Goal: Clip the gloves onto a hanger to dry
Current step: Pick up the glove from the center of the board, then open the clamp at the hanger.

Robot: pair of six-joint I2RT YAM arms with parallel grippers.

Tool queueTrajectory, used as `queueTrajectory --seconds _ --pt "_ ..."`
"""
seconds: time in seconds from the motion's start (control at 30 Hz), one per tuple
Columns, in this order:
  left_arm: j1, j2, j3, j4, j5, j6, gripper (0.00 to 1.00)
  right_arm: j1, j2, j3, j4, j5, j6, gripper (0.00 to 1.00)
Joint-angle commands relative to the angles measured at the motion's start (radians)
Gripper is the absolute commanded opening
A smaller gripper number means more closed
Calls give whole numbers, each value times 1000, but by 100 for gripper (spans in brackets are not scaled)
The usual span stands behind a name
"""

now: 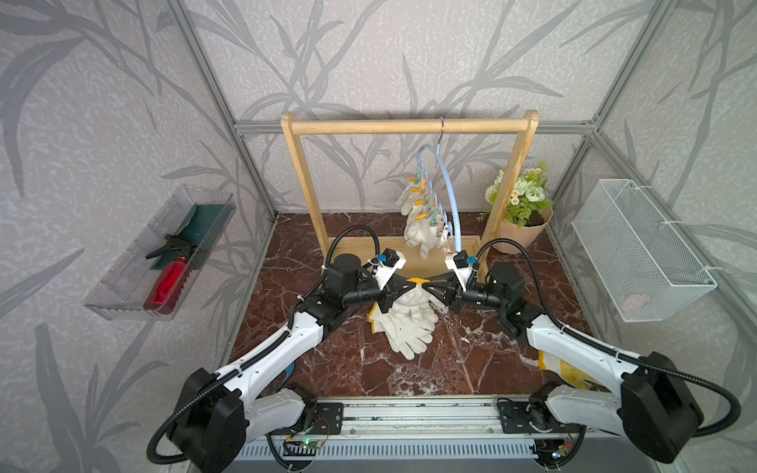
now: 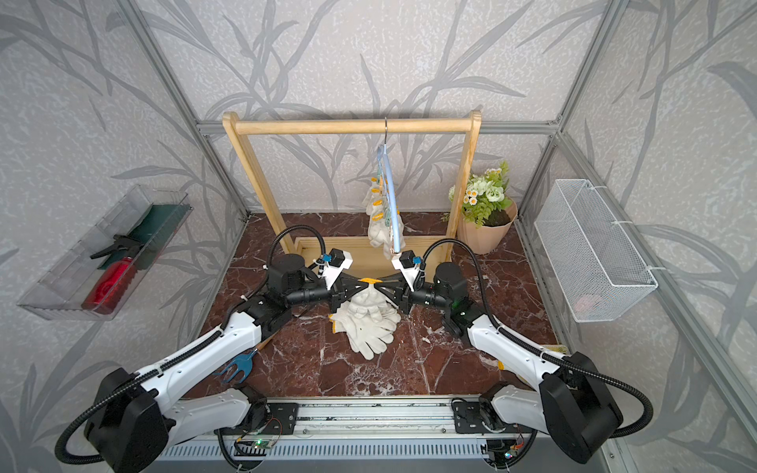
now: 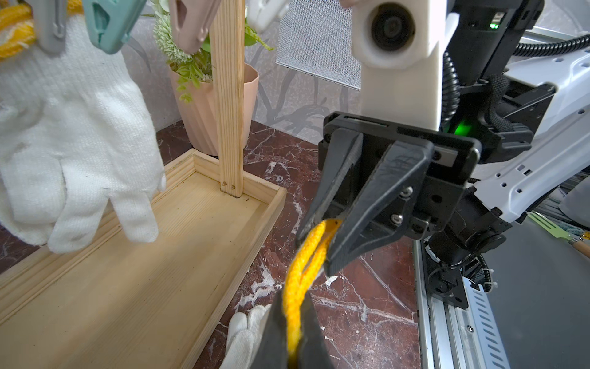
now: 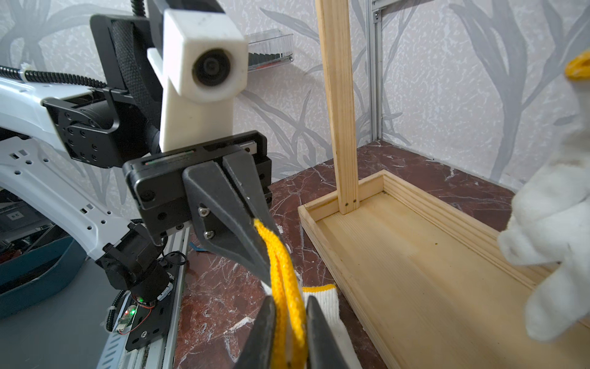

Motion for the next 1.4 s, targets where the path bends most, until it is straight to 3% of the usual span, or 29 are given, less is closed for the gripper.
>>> queueTrajectory --seconds 0.0,0.17,0.2,0.27,0.37,0.57,0.77,1.1,1.37 --pt "-1 4 31 18 21 0 0 -15 -37 3 32 -3 6 14" --pt "-1 14 38 28 26 0 0 -32 -41 5 17 -23 13 0" --pt "-1 19 45 28 29 3 1 -39 -41 3 19 -34 21 0" --pt "-1 30 59 27 27 13 17 -52 -39 -1 26 -52 42 0" --pt "1 53 92 16 23 60 32 -86 -36 -10 36 -72 70 0" --pt "44 153 219 29 43 145 33 -182 -41 -13 -45 -81 70 0" --pt "103 319 407 5 163 228 45 -242 -44 17 -163 -80 27 0" --pt "135 517 630 -62 315 305 45 -267 16 101 -244 -74 3 0" --pt "135 581 679 21 320 273 44 -267 47 142 -260 -64 13 0"
